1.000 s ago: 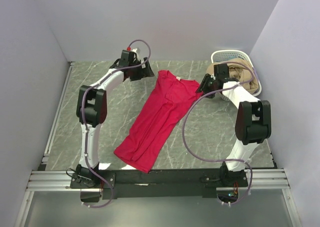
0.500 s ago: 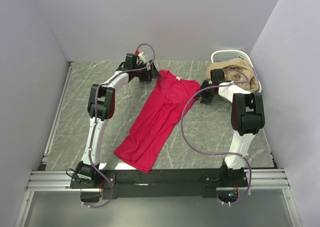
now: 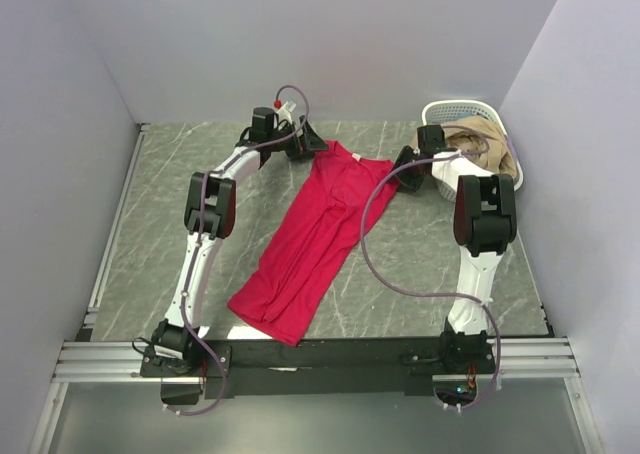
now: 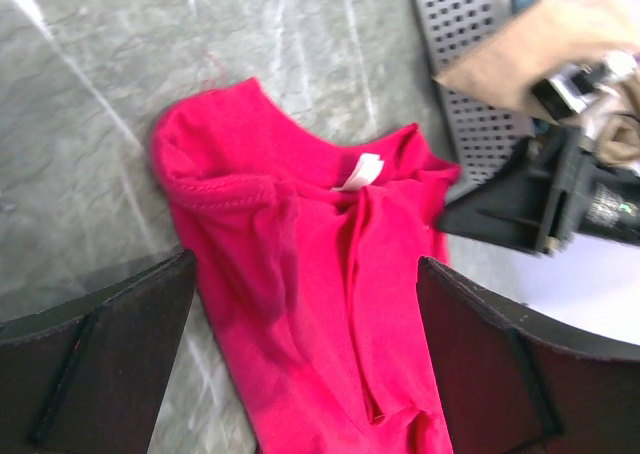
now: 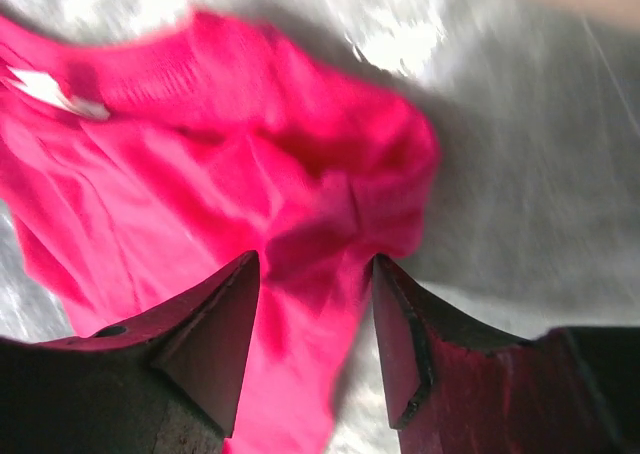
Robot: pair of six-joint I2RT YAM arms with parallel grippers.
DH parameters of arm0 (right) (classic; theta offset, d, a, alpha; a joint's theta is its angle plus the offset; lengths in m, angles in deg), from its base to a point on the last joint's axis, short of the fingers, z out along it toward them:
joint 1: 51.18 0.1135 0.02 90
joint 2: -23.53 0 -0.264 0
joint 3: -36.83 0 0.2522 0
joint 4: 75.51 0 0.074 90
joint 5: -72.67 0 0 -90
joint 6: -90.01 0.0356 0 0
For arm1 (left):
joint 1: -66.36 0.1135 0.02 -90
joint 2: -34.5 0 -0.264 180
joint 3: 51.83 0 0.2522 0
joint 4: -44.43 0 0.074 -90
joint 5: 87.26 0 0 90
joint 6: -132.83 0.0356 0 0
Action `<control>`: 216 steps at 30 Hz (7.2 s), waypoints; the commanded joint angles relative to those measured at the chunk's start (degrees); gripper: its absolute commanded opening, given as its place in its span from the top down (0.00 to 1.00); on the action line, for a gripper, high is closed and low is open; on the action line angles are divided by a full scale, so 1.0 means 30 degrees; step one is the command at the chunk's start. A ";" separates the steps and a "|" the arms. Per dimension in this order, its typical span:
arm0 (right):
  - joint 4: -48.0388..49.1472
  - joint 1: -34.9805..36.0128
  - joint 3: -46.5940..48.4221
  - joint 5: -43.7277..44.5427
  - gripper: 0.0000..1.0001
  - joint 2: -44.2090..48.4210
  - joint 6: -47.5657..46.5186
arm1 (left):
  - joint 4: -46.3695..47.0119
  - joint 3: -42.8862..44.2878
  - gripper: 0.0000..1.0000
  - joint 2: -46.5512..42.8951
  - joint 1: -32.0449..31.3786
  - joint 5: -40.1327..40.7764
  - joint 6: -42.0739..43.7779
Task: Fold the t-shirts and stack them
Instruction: Fold the tshirt
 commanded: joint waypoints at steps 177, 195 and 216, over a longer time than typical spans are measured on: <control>-0.9659 1.8268 -1.0778 1.1931 0.38 1.2146 0.3908 | -1.6496 -2.7085 0.01 -2.6002 -1.4920 2.0599 -0.6877; -0.6731 1.8268 -1.1599 0.9737 0.38 1.1795 0.3498 | -1.5034 -2.6968 0.01 -2.3717 -1.5771 2.0951 -0.8019; -0.6990 1.8210 -1.3561 1.0789 0.35 1.0710 0.5312 | -1.6115 -2.7844 0.01 -2.2276 -1.6415 2.1566 -0.8928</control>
